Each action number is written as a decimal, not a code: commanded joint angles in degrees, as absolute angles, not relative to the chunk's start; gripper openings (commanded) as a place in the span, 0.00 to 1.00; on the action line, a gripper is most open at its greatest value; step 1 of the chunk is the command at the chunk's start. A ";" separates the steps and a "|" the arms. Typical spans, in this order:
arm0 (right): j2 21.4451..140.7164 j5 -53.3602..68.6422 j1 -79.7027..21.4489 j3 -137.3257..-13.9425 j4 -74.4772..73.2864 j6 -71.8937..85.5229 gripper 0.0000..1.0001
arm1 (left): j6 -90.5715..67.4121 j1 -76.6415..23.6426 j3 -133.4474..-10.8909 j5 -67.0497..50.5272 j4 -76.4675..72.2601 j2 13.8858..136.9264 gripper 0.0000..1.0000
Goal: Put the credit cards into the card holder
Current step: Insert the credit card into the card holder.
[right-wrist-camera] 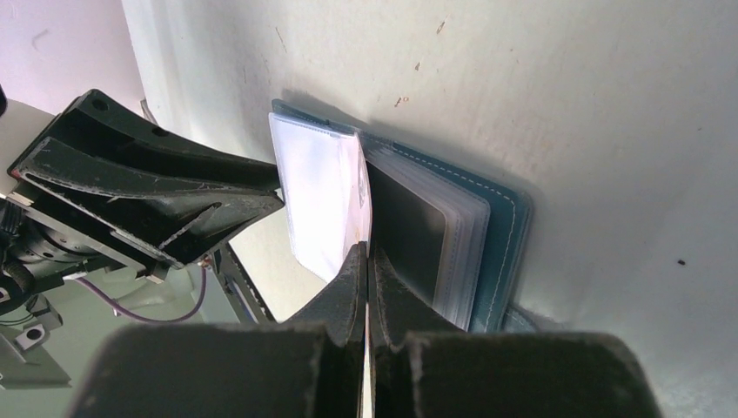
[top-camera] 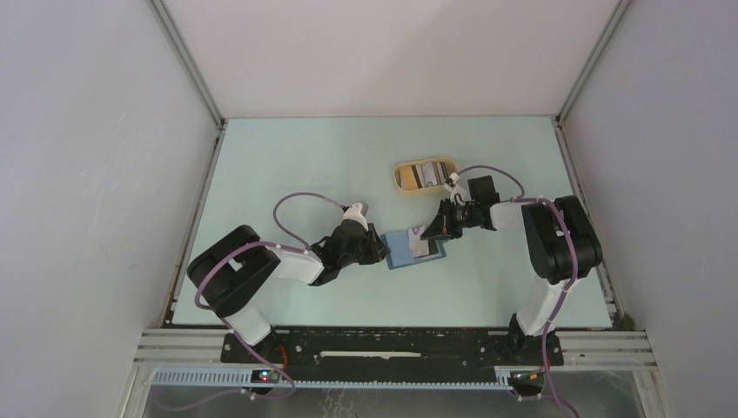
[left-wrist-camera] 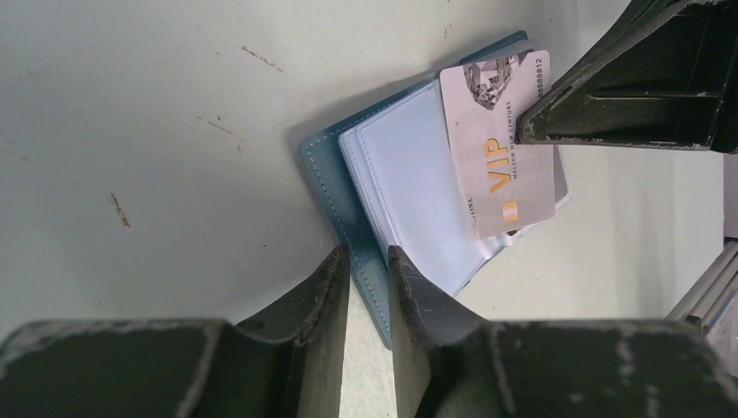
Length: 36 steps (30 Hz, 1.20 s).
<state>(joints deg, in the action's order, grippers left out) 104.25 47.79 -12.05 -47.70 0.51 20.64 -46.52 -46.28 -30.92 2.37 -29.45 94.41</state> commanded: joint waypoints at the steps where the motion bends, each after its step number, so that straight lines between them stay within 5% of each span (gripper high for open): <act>1: 105.06 45.81 -12.65 -48.36 -3.20 17.70 0.00 | -45.80 -47.07 -29.27 1.49 -26.41 95.35 0.28; 36: 107.40 45.98 -17.02 -52.12 -7.26 14.91 0.00 | -45.44 -47.10 -29.30 0.97 -26.84 95.54 0.26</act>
<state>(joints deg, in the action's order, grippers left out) 106.13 49.17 -15.05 -50.87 -5.04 17.91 -46.50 -46.28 -30.92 2.37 -29.45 94.48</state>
